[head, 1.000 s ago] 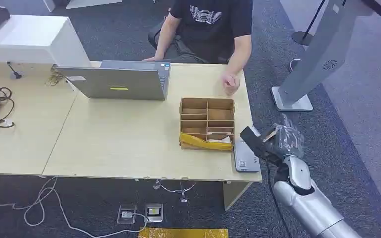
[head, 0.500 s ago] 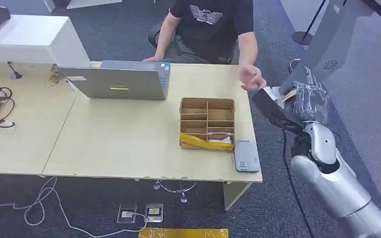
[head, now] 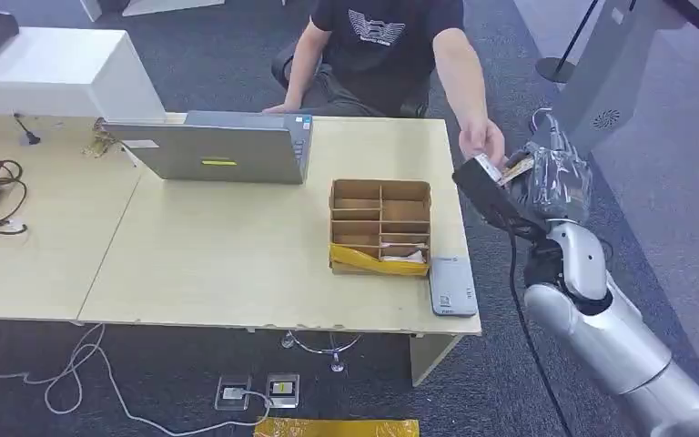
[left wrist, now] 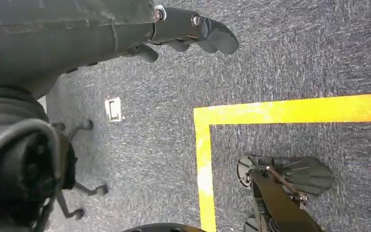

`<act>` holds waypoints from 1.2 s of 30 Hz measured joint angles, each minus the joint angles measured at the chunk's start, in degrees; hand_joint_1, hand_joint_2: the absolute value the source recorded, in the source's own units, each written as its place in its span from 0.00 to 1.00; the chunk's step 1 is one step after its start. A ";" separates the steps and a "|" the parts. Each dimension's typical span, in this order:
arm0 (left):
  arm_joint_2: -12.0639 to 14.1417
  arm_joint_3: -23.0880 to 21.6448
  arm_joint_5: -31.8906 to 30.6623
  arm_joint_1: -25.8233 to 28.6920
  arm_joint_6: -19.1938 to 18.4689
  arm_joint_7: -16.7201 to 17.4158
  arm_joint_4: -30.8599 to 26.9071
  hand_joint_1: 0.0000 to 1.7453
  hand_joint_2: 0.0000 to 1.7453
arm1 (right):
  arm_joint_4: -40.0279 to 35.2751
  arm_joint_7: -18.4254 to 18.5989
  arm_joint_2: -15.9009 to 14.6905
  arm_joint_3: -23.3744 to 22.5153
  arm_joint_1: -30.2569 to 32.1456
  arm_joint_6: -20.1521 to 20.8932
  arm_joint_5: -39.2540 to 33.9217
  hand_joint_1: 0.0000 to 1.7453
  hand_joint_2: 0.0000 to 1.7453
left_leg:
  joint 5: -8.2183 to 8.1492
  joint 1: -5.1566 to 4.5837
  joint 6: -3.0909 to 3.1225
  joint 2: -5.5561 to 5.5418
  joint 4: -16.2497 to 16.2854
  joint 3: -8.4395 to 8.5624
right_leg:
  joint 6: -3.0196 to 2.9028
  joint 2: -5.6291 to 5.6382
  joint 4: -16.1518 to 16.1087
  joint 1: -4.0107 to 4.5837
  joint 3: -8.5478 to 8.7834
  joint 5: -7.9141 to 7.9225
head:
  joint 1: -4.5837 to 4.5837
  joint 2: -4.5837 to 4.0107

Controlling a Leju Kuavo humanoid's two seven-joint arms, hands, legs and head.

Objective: Pass the card to the sensor for recognition and then transmit it.

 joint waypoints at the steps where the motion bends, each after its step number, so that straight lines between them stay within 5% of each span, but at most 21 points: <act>1: 0.00 0.00 0.00 0.00 0.02 0.00 0.00 0.00 0.00 | 0.22 0.00 0.09 0.42 -0.01 -0.55 -0.28 1.00 1.00 | 0.00 0.00 0.00 0.00 0.00 0.00 | 0.00 0.00 0.00 0.00 0.00 0.00 | -0.02 0.00; 6: 0.00 0.00 -0.07 -0.06 0.17 0.00 0.00 0.00 0.00 | 1.07 0.00 0.35 2.05 -0.01 -1.57 -0.44 0.94 1.00 | 0.00 0.00 0.00 0.00 0.00 0.00 | 0.00 0.00 0.00 0.00 0.00 0.00 | -0.02 0.00; 8: 0.00 0.00 -0.20 -0.16 0.22 0.00 0.00 0.00 0.00 | 1.38 0.02 0.37 2.54 -0.02 -1.55 -0.44 0.00 1.00 | 0.00 -0.01 0.00 0.00 0.00 -0.01 | 0.00 0.00 0.00 -0.01 -0.01 0.00 | -0.02 0.00; 25: 0.00 0.00 -0.61 -0.10 0.02 0.04 0.00 0.00 0.00 | 1.34 0.24 0.33 4.26 0.66 6.50 2.08 0.00 1.00 | 0.00 -0.01 0.00 0.00 0.00 0.00 | 0.00 0.01 0.00 0.00 -0.03 0.00 | 0.00 0.00; 33: 0.15 0.00 -1.55 0.10 -1.16 0.28 0.00 0.00 0.00 | -6.94 0.28 -0.39 1.62 7.57 19.92 5.66 0.00 1.00 | -0.01 -0.01 -0.01 0.00 0.00 -0.02 | 0.00 0.01 -0.01 0.00 -0.05 -0.01 | 0.00 0.00; 36: 0.39 0.02 -0.70 0.14 -0.96 0.87 0.00 0.00 0.00 | -10.47 0.28 -0.37 1.33 9.60 21.68 3.78 0.00 1.00 | -0.02 0.00 -0.01 0.05 -0.01 -0.03 | 0.00 0.03 -0.01 0.00 -0.09 -0.01 | 0.00 0.00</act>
